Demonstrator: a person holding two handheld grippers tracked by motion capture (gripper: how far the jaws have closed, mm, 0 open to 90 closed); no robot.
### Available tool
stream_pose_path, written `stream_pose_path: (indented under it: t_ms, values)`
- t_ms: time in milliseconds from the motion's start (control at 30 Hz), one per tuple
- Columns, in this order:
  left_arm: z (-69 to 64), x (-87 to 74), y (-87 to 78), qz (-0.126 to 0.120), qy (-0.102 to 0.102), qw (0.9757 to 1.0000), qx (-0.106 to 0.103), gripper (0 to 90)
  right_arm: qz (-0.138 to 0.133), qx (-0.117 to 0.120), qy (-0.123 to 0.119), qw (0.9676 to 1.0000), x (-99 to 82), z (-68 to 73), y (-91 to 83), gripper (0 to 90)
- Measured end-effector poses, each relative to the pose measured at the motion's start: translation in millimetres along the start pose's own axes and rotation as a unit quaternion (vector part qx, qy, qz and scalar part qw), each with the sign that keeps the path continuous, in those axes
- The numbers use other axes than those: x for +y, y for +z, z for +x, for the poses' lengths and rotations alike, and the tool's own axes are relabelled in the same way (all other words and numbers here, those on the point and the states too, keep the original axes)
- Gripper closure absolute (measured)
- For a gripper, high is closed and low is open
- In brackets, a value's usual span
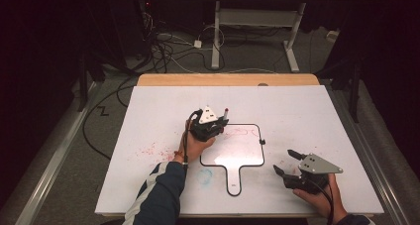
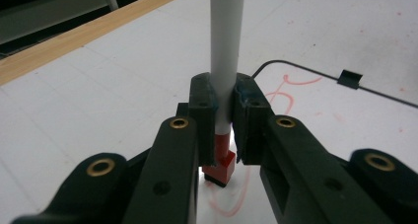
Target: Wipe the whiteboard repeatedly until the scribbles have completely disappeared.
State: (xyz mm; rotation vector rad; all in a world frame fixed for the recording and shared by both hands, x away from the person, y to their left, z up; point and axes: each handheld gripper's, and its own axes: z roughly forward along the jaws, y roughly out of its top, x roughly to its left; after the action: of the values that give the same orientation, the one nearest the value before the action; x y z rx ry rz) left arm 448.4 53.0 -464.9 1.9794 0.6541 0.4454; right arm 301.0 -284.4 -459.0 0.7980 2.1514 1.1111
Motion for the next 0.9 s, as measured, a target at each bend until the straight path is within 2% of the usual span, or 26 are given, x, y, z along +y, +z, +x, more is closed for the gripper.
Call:
stream_pose_path:
  t_ms: [67,133,200,300,500,600,667,900]
  values:
    - [8.3,-4.6,-6.4,-0.001,-0.012,0.9999,0.005,78.3,0.0,-0.002,-0.002,1.0,0.4,0.6,-0.9,29.1]
    - [15.2,-9.4,-13.5,-0.001,-0.014,0.9998,0.017,78.3,0.0,-0.003,0.0,1.0,0.6,0.3,-1.9,29.1]
    - [21.1,-14.1,-19.2,-0.006,-0.026,0.9995,0.018,78.3,-0.001,-0.002,0.0,1.0,0.1,-0.8,-1.8,29.2]
    - [20.1,-16.8,-18.9,-0.017,-0.047,0.9986,0.015,78.4,0.003,-0.001,0.001,1.0,-0.5,-1.0,-1.4,29.1]
    - [-13.2,-2.4,5.6,-0.024,-0.019,0.9992,-0.024,78.4,0.006,0.001,-0.001,1.0,0.6,0.9,0.0,29.2]
    - [-23.7,2.2,10.8,-0.02,0.001,0.9993,-0.031,78.4,0.008,0.005,-0.004,1.0,0.1,1.7,0.6,29.2]
    - [-22.3,2.9,8.4,-0.012,0.01,0.9996,-0.023,78.4,0.008,0.007,-0.004,0.9999,-0.3,1.9,0.3,29.2]
    - [4.7,-14.0,-15.6,-0.015,-0.017,0.9997,-0.004,78.4,0.009,0.004,-0.002,0.9999,-0.9,-0.2,-2.4,29.1]
